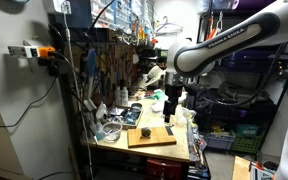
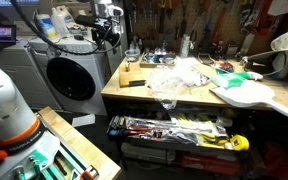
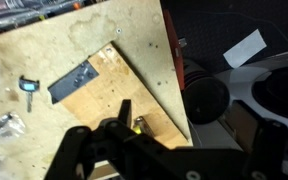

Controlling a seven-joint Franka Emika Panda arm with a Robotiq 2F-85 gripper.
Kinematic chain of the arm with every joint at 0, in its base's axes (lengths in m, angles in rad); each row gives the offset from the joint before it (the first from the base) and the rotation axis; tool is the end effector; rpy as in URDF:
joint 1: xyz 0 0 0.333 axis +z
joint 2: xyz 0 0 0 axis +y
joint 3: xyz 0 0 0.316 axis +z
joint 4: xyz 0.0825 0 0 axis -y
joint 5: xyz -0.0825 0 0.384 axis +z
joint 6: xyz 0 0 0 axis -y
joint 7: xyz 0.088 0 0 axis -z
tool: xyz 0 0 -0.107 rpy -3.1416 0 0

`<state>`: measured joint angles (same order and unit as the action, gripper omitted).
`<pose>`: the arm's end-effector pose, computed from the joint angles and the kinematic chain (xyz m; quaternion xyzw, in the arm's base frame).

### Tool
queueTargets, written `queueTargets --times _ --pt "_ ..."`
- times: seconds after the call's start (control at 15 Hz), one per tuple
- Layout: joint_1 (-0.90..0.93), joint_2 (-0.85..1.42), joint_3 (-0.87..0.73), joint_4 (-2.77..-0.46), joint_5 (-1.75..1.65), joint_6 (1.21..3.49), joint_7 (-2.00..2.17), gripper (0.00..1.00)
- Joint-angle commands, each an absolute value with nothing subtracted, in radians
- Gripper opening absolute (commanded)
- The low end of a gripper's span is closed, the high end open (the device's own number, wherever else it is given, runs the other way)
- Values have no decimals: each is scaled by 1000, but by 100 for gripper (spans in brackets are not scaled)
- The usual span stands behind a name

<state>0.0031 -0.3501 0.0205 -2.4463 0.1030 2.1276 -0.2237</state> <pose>0.4339 0.0150 0.4329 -0.9944 -0.0963 -0.0197 0.0388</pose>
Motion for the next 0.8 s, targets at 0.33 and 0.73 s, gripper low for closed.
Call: queueTargets --times 0.33,0.73 --pt "-1 -430 -11 -2479 75 2071 -127 100" --pt "0 -419 -11 -2476 76 2071 -127 100"
